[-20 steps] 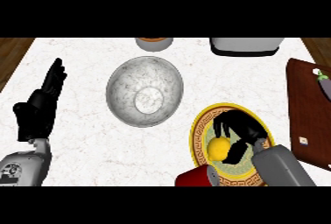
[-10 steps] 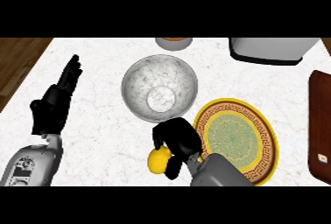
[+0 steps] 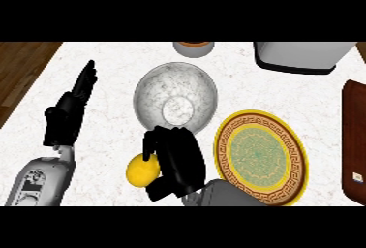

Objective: Pick the lemon from the plate and place it in the bowl

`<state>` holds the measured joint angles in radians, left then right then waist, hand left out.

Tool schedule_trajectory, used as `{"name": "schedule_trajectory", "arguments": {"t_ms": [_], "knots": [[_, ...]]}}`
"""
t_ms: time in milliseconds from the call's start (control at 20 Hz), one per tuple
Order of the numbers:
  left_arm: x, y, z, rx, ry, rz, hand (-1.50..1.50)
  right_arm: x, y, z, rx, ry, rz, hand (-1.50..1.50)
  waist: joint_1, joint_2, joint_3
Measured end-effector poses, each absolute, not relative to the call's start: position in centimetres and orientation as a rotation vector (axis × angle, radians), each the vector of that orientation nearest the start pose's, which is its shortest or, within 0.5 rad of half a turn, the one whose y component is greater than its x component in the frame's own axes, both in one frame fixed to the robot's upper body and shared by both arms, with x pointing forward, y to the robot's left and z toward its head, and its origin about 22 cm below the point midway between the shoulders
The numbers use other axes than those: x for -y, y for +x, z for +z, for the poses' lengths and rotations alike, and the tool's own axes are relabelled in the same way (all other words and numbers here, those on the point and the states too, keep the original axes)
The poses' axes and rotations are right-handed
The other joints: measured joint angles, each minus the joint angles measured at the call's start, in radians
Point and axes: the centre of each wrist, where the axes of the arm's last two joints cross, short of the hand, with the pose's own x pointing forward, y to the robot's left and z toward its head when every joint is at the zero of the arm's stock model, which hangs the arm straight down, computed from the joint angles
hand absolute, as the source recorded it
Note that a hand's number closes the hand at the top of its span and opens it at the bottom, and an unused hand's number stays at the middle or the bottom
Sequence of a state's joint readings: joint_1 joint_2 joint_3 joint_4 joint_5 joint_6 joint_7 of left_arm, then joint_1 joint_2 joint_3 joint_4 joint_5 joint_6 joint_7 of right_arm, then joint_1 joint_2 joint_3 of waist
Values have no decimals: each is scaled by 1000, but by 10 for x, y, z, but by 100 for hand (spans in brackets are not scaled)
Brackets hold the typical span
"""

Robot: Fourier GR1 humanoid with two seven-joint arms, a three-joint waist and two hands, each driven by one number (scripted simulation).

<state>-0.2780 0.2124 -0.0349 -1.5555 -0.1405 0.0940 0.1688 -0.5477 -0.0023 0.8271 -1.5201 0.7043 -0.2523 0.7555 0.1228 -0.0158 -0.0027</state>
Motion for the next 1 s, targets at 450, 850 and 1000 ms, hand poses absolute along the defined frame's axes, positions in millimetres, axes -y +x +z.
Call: {"name": "schedule_trajectory", "arguments": {"t_ms": [450, 850, 1000], "knots": [[-235, 304, 76, 1656, 301, -253, 0, -21, 234, 118, 1691, -672, 733, 150, -16, -1, -3], [-237, 304, 77, 1662, 320, -243, 0, -30, 258, 135, 1776, -800, 590, 150, -29, 10, -1], [-241, 306, 79, 1664, 327, -231, 0, -31, 272, 139, 1796, -841, 533, 150, -37, 15, 0]]}}
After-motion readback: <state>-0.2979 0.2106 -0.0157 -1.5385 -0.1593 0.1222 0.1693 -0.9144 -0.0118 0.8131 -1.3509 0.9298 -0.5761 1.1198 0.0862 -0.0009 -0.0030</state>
